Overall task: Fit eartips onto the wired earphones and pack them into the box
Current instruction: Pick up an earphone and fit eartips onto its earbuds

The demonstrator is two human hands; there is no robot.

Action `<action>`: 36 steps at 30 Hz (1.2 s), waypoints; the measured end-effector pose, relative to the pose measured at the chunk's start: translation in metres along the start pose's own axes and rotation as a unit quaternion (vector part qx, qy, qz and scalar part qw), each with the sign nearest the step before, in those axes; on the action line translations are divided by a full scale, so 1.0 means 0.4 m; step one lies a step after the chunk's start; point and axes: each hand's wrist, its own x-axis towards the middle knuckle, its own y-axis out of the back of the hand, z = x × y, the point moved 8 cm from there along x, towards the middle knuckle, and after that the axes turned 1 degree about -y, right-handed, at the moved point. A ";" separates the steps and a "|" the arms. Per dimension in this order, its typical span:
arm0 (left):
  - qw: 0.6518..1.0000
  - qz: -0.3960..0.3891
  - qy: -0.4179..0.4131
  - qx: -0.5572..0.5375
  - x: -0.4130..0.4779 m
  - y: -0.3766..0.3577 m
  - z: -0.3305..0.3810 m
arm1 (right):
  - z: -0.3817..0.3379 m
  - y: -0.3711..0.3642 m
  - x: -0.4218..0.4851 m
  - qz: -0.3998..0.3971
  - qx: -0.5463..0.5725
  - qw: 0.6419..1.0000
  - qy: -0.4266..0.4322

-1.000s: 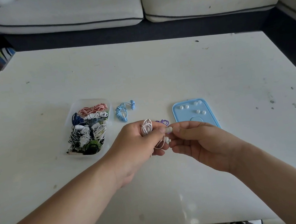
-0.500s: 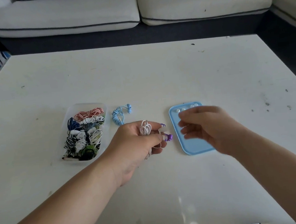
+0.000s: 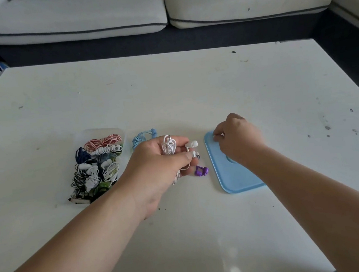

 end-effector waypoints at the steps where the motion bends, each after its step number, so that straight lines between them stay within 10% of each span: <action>1: 1.000 0.001 -0.001 -0.001 0.002 0.002 0.000 | 0.000 0.004 0.000 0.003 0.002 1.000 -0.001; 5: 1.000 0.011 -0.013 0.001 0.006 0.011 0.007 | 0.003 0.054 -0.022 0.016 0.200 0.978 -0.055; 13: 1.000 0.000 -0.024 -0.021 -0.015 0.014 0.019 | -0.087 0.092 -0.204 -0.145 0.582 0.791 -0.119; 36: 0.999 -0.052 0.003 -0.005 -0.094 0.029 -0.020 | -0.122 -0.018 -0.326 -0.332 0.649 0.666 -0.158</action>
